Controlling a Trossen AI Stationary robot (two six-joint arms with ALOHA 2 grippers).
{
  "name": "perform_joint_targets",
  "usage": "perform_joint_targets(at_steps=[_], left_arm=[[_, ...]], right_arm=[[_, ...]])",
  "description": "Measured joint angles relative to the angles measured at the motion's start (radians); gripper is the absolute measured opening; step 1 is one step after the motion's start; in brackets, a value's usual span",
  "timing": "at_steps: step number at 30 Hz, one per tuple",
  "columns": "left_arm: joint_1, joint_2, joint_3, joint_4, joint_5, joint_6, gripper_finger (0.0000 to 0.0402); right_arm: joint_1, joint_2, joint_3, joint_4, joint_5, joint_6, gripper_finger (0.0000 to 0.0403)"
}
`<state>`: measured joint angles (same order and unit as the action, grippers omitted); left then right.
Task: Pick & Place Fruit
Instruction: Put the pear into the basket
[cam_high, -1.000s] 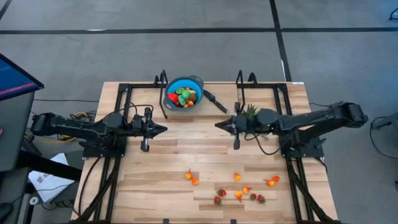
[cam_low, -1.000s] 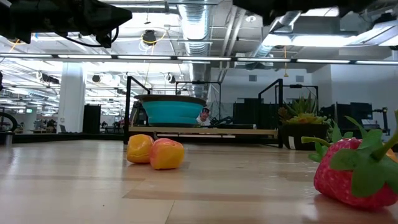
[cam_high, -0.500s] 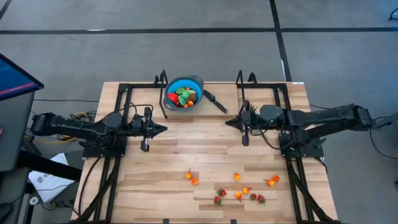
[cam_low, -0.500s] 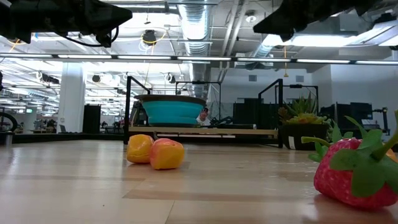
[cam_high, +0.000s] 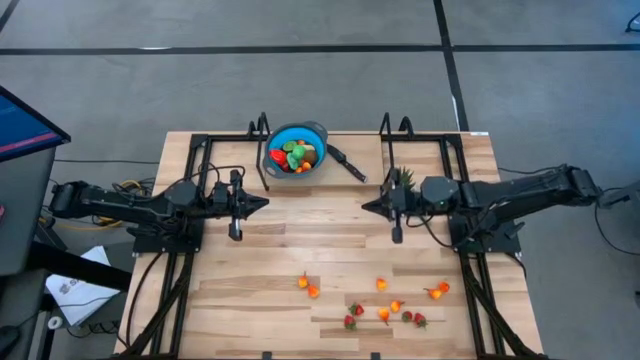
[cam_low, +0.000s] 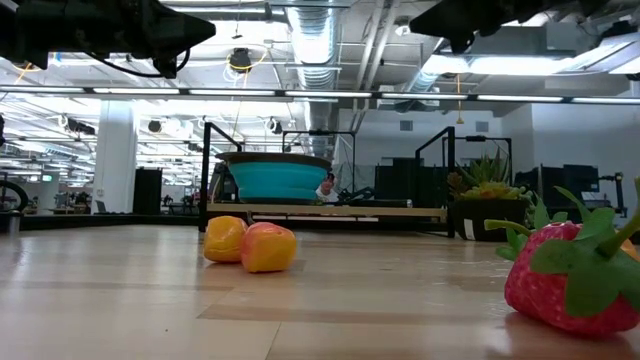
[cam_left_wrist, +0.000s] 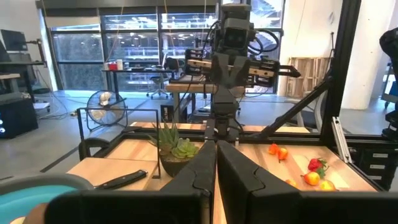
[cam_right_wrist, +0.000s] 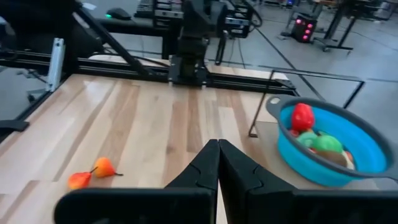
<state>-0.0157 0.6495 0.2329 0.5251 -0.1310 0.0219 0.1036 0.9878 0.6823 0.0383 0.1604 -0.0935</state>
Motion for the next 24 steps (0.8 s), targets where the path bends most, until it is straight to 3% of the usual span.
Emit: perform_joint_targets(at_steps=[16, 24], left_arm=[[0.0, 0.0, 0.0, 0.0, 0.002, -0.003, 0.0008], [0.0, 0.0, 0.0, 0.0, 0.003, 0.001, 0.0008]], right_arm=[[-0.017, 0.207, 0.0, 0.116, 0.0, -0.018, 0.0001], [-0.006, 0.177, 0.0, 0.059, -0.004, -0.021, 0.0001]])
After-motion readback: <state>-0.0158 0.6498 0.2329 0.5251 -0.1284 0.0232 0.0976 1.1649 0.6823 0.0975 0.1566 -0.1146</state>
